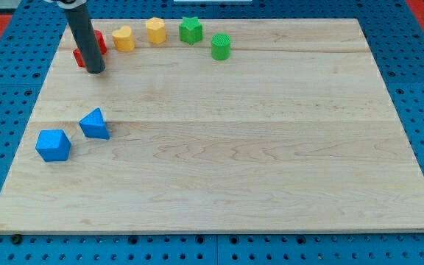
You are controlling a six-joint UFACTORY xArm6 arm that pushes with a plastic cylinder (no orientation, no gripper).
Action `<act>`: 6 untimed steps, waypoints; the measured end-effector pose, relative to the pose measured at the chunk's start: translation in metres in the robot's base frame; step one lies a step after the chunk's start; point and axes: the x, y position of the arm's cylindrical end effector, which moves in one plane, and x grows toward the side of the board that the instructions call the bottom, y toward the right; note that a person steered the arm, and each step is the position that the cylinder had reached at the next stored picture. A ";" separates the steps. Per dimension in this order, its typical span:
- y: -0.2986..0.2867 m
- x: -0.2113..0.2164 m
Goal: Keep the blue triangle at the bottom of the green star
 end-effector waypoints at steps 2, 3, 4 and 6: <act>-0.023 0.060; -0.048 0.081; -0.058 0.115; -0.006 0.128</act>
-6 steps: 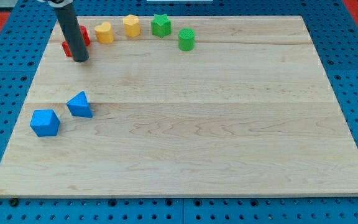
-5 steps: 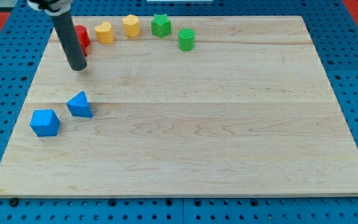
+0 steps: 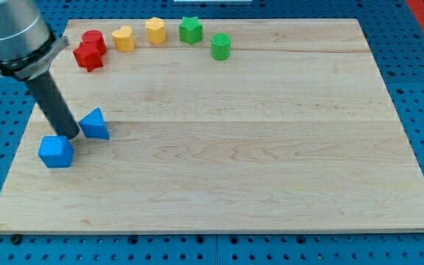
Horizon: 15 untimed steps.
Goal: Keep the blue triangle at the bottom of the green star
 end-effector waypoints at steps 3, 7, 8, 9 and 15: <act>0.074 -0.013; 0.197 -0.037; 0.222 -0.056; 0.251 -0.060; 0.192 -0.091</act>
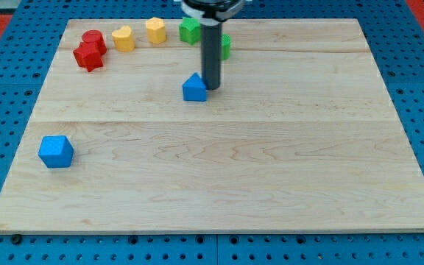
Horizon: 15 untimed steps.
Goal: Keep the blue triangle at the bottom of the green star
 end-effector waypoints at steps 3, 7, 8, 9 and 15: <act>-0.013 0.043; -0.096 0.007; -0.098 0.001; -0.098 -0.002; -0.076 -0.061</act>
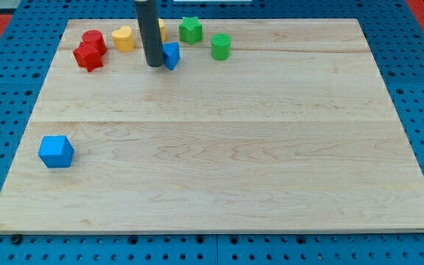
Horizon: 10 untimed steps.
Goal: Keep the blue triangle at the bottom of the green star
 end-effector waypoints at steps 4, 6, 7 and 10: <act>0.103 0.005; 0.117 -0.030; 0.120 -0.031; 0.105 -0.064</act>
